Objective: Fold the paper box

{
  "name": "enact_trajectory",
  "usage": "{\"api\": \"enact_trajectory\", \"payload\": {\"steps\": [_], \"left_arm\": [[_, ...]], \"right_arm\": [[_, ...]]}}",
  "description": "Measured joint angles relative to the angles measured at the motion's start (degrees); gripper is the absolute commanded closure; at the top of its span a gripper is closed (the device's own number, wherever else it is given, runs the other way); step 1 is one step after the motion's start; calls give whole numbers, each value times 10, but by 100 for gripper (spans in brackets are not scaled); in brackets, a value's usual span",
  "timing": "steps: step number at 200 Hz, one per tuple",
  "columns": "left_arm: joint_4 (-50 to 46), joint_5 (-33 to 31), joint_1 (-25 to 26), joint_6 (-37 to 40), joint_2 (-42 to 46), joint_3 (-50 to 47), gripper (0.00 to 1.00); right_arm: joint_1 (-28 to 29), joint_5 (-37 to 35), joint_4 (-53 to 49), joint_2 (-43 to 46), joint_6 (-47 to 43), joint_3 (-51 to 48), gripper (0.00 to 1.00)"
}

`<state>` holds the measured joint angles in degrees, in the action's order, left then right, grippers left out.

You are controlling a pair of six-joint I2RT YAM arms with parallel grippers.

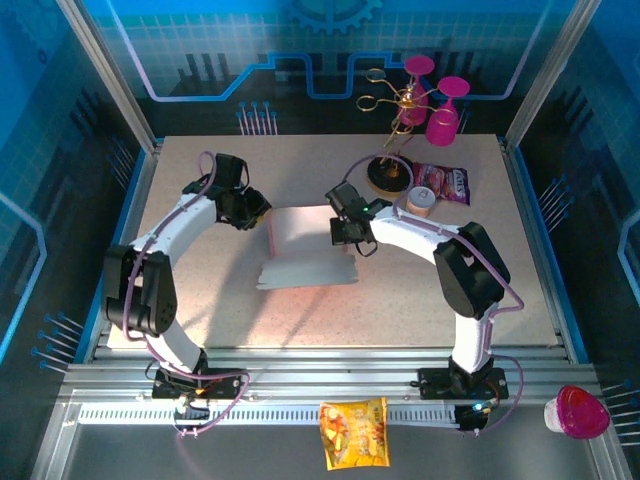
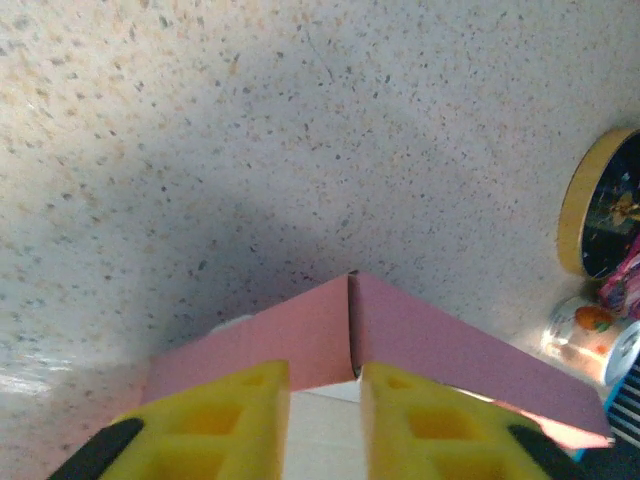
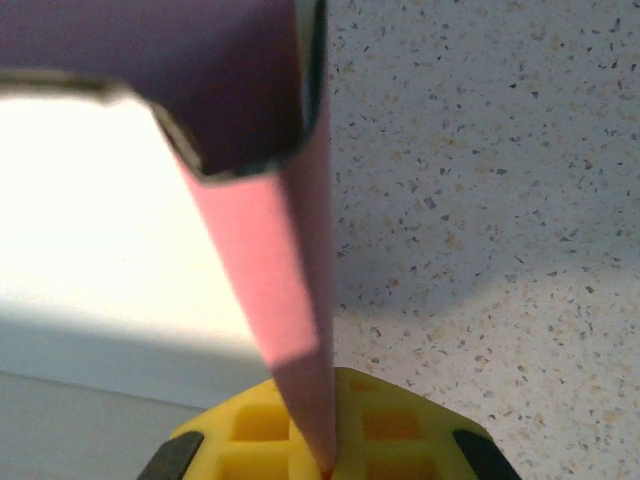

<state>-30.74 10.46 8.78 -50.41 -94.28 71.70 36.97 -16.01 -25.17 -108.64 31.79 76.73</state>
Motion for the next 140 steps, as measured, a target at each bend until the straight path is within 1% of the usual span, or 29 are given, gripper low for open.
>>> {"api": "enact_trajectory", "payload": {"steps": [17,27,46,73,103,140], "left_arm": [[-11,-11,0,4,25,0,56],[-15,-16,0,14,42,0,54],[-19,-25,1,31,77,-5,58],[-10,-31,11,71,111,-47,58],[-3,-38,50,112,113,-107,56],[7,-67,88,150,103,-139,56]], "right_arm": [[0,0,19,7,0,-19,100],[0,0,28,10,0,-25,100],[0,0,38,10,2,-26,100],[0,0,41,10,3,-26,100],[0,0,42,10,4,-26,100],[0,0,43,10,4,-26,100]]}}
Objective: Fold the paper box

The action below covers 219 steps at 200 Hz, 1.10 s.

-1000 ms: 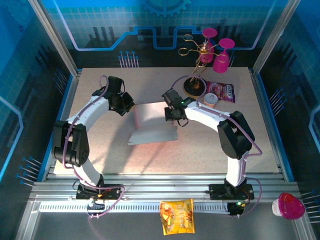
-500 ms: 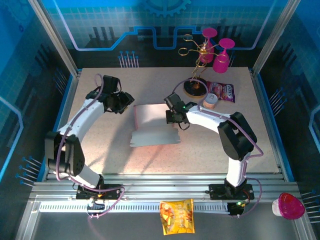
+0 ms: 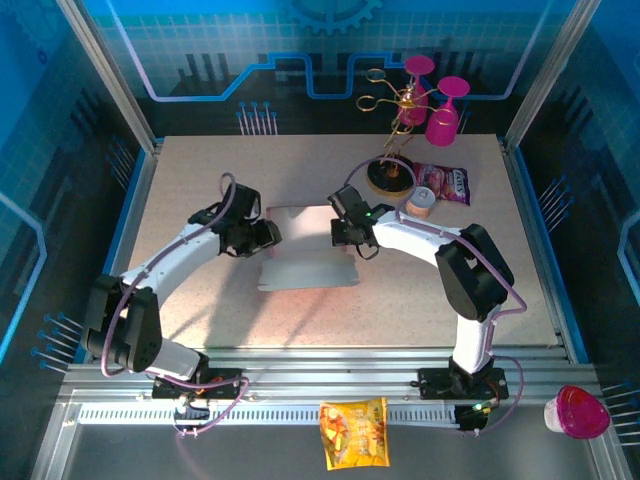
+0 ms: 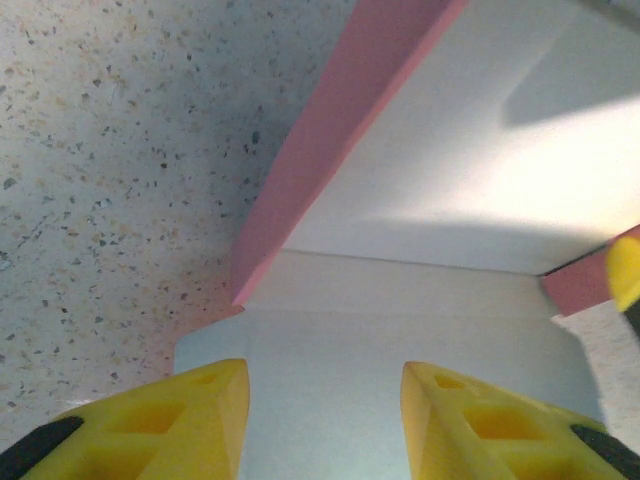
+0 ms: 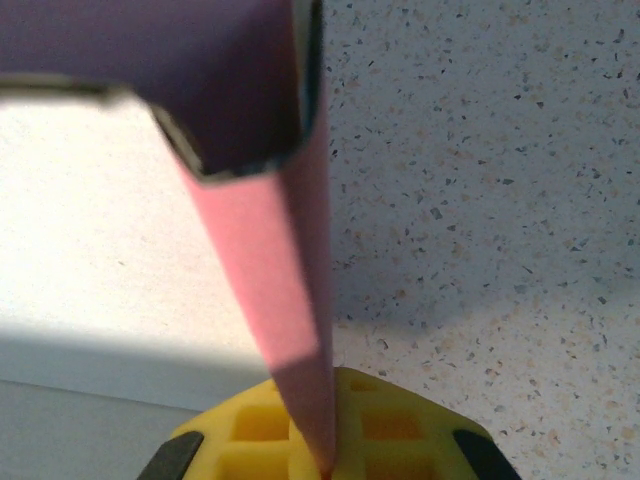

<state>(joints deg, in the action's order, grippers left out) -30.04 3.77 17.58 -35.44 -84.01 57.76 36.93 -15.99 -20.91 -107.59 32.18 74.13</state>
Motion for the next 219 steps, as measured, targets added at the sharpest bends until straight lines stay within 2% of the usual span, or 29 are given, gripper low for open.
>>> {"api": "enact_trajectory", "payload": {"steps": [36,63,84,99,113,154,219], "left_arm": [[22,-47,15,18,-36,-6,57],[17,-76,23,17,-50,-5,52],[-30,-103,26,-10,-45,20,51],[-73,-122,26,-44,-28,47,45],[-110,-138,26,-84,3,68,46],[-236,-162,24,-215,70,155,43],[-309,-160,45,-251,76,241,41]], "right_arm": [[-1,0,0,0,0,0,100],[-6,0,-1,0,10,0,100],[-13,0,-6,0,27,0,100],[-24,4,-12,0,49,0,100],[-39,7,-25,0,79,0,100],[-69,43,-92,1,230,0,100],[-58,195,-165,-4,540,-2,100]]}}
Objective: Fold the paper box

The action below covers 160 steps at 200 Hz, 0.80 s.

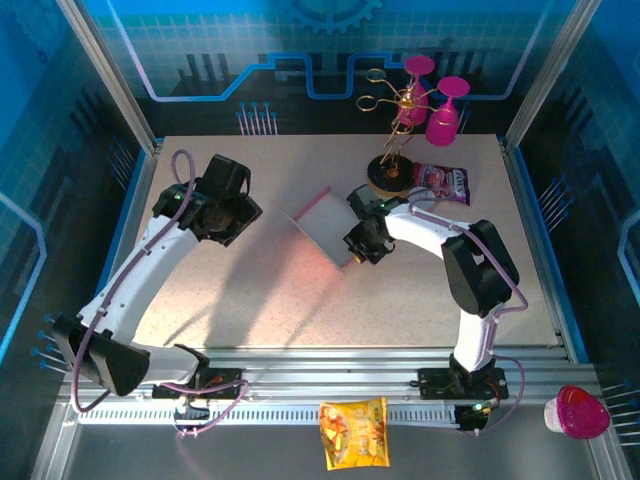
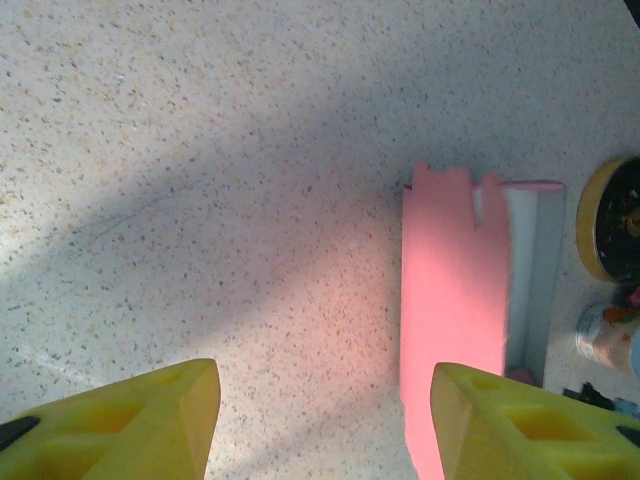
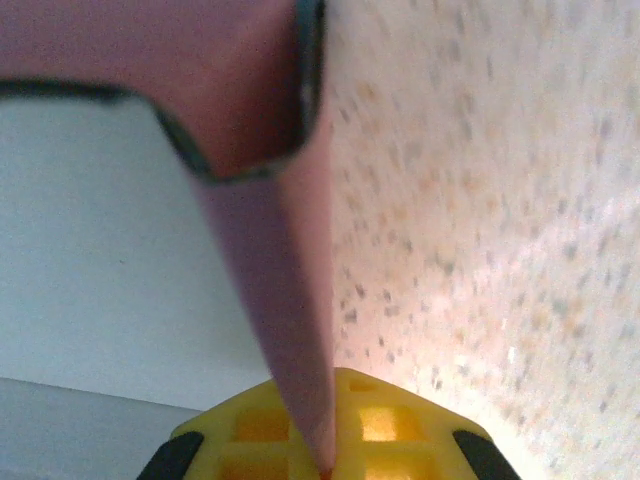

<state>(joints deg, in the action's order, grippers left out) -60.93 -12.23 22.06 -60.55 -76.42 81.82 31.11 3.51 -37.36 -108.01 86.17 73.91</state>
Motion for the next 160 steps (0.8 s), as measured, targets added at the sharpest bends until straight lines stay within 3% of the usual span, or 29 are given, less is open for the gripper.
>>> {"api": "enact_trajectory", "payload": {"steps": [10,57,71,124,160], "left_arm": [[-8,0,10,0,-1,4,40],[-15,0,36,34,-24,10,40],[-9,2,36,52,-35,10,40],[65,54,36,95,-52,1,43],[79,61,33,101,-71,1,43]], "right_arm": [[5,19,-6,-1,41,0,99],[34,95,-11,-11,174,7,50],[36,106,-8,-13,190,7,42],[33,95,-1,40,181,-1,35],[24,49,-16,113,78,26,31]]}}
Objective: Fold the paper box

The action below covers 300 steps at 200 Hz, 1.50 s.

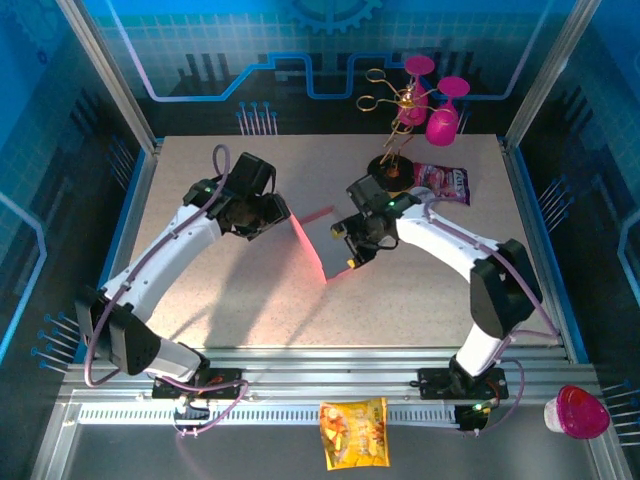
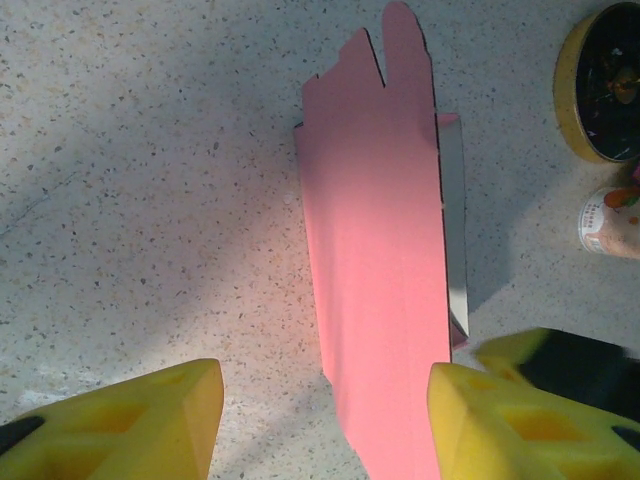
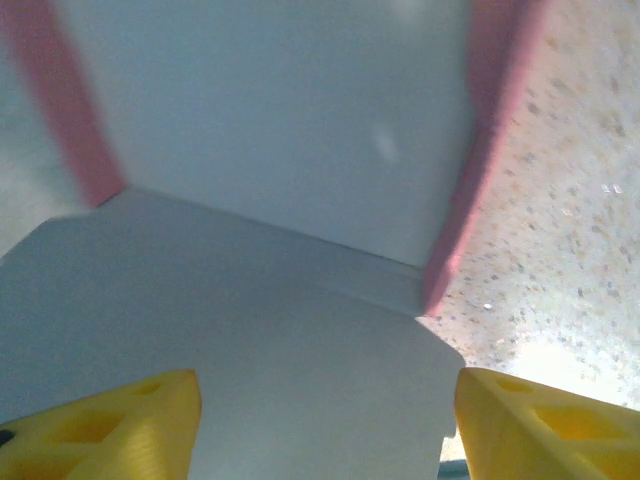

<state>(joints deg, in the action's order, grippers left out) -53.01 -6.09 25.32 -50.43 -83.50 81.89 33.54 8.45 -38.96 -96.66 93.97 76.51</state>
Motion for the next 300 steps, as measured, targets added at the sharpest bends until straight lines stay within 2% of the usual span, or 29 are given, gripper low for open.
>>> {"api": "enact_trajectory", "payload": {"steps": [17,25,59,78,100,137,169,179,196,207,243,275,300], "left_arm": [[-1,-1,-13,1,0,2,43],[-1,0,-28,4,0,2,43],[1,6,-127,15,28,-16,44],[2,9,-168,20,57,-47,45],[7,24,-189,22,82,-92,46],[19,52,-192,24,86,-144,48],[28,75,-192,24,86,-160,50],[30,80,-192,24,86,-162,50],[35,89,-192,24,86,-165,51],[38,96,-192,24,86,-165,52],[51,116,-191,24,86,-167,52],[57,130,-190,24,80,-169,53],[58,136,-188,24,71,-169,53]], "right_arm": [[-2,-22,-1,7,-111,47,32],[0,-30,-5,1,-190,84,32],[52,-66,-68,-66,-445,266,31],[95,-82,-107,-95,-530,308,32],[128,-85,-154,-132,-592,334,41],[132,-85,-189,-196,-631,366,62],[128,-85,-203,-217,-640,385,79],[125,-83,-207,-217,-644,390,80],[118,-76,-209,-217,-642,399,73],[112,-69,-210,-217,-638,402,73],[89,-32,-196,-214,-614,395,89],[64,2,-164,-204,-587,368,98],[53,23,-145,-203,-570,358,100]]}}
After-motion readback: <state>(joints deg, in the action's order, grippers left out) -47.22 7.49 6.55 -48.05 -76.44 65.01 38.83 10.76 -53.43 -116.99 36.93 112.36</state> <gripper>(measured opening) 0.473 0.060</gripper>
